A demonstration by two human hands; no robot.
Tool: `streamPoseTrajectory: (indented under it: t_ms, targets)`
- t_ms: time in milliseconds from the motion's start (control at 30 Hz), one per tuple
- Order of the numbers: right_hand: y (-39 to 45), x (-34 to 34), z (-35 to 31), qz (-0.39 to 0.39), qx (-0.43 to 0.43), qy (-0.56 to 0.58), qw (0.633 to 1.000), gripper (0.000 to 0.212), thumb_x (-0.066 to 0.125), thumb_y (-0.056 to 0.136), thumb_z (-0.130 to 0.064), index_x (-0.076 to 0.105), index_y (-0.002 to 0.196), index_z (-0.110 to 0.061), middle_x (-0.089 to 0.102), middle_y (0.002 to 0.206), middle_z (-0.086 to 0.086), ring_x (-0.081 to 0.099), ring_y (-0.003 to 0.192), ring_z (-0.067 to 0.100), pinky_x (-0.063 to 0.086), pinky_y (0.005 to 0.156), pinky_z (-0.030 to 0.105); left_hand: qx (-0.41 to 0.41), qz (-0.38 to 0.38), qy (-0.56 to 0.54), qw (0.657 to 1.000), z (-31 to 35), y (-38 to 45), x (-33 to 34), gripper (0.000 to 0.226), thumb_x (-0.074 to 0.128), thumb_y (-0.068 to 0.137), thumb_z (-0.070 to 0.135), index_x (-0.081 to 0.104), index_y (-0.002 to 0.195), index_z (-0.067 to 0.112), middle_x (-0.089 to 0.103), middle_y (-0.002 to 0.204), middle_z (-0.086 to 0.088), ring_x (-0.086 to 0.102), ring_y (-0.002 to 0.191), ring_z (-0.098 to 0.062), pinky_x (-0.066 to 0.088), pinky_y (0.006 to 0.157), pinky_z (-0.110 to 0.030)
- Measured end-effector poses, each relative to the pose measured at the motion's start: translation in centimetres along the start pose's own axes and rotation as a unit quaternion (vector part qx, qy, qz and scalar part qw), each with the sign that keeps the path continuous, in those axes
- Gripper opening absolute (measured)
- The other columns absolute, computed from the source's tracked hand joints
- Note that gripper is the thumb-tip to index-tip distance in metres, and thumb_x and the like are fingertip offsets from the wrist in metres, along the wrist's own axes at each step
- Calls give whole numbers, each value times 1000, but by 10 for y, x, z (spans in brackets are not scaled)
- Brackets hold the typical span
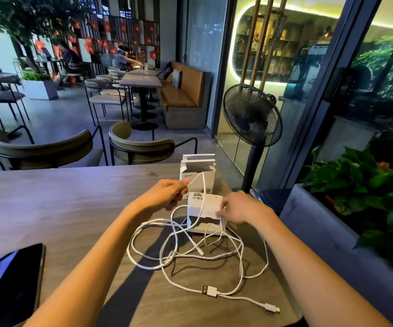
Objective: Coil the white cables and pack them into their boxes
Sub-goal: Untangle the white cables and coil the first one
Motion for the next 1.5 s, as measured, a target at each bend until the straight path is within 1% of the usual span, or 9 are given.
streamPoseTrajectory:
  t_ms: [133, 333, 467, 567, 667, 933, 1067, 1233, 1500]
  targets:
    - [-17, -36, -19, 75, -32, 169, 982, 55, 33, 109, -52, 76, 112, -18, 73, 101, 8, 63, 78, 17, 51, 86, 35, 40, -7, -42, 998, 17, -6, 0, 39, 38, 110, 38, 54, 85, 13, 40, 59, 6, 32, 53, -9, 29, 55, -22]
    - [-60, -80, -64, -87, -167, 680, 709, 75, 39, 88, -74, 65, 101, -6, 72, 84, 16, 71, 74, 27, 61, 69, 37, 39, 46, -208, 976, 42, -11, -5, 40, 33, 111, 31, 50, 78, 18, 34, 55, 2, 29, 52, -11, 32, 55, -25]
    - [-56, -86, -61, -17, -134, 659, 740, 35, 42, 109, -39, 57, 94, -11, 45, 60, -3, 40, 46, 9, 35, 42, 19, 29, -1, -373, 927, 43, -13, 1, 36, 36, 110, 31, 52, 80, 19, 34, 55, 5, 27, 49, -11, 25, 60, -26]
    - [-47, -73, -52, 101, -47, 472, 875, 38, 36, 111, -36, 59, 89, -15, 43, 66, -3, 35, 52, 11, 29, 42, 20, 58, -60, -473, 877, 59, -18, 10, 32, 42, 105, 35, 51, 78, 20, 39, 60, 5, 37, 50, -8, 32, 66, -22]
    - [-51, -39, -72, -11, -66, 316, 946, 32, 37, 111, -22, 66, 100, -15, 52, 73, -2, 42, 54, 12, 40, 46, 21, 120, -5, -399, 909, 71, -15, 7, 28, 42, 107, 31, 54, 87, 16, 59, 73, 0, 64, 68, -13, 56, 74, -24]
    - [-75, -58, -95, -36, -163, 258, 952, 36, 46, 108, -40, 74, 97, -20, 51, 70, 7, 39, 50, 12, 35, 47, 26, 265, 250, 113, 924, 56, -9, -14, 26, 50, 107, 19, 74, 100, 13, 75, 94, 2, 70, 89, 0, 55, 81, -17]
    - [-82, -108, -77, 161, -203, 274, 926, 27, 63, 100, -35, 79, 89, -17, 62, 64, -9, 47, 56, 3, 41, 57, 22, 194, 22, -40, 980, 38, -8, 9, 39, 39, 108, 26, 63, 82, 11, 50, 60, 5, 43, 51, -11, 36, 53, -25]
    - [-64, -107, -57, 279, -142, 374, 873, 34, 60, 101, -44, 77, 90, -16, 63, 67, -13, 55, 64, -1, 43, 64, 23, 167, -86, -297, 936, 60, -17, 24, 48, 30, 108, 40, 43, 67, 20, 27, 58, 6, 24, 52, -11, 24, 59, -31]
    - [-49, -33, -90, 66, -107, 318, 940, 43, 34, 112, -27, 66, 85, -19, 52, 68, -9, 45, 59, 11, 35, 56, 25, 245, 140, -152, 947, 66, -4, 5, 32, 37, 111, 22, 64, 100, 8, 66, 85, -2, 66, 80, -13, 53, 75, -22]
Point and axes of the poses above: each hand's wrist, its own y-axis towards the middle knuckle, its own x-axis out of the palm, z = x × y, the point moved 6 cm from there along y, towards the middle knuckle
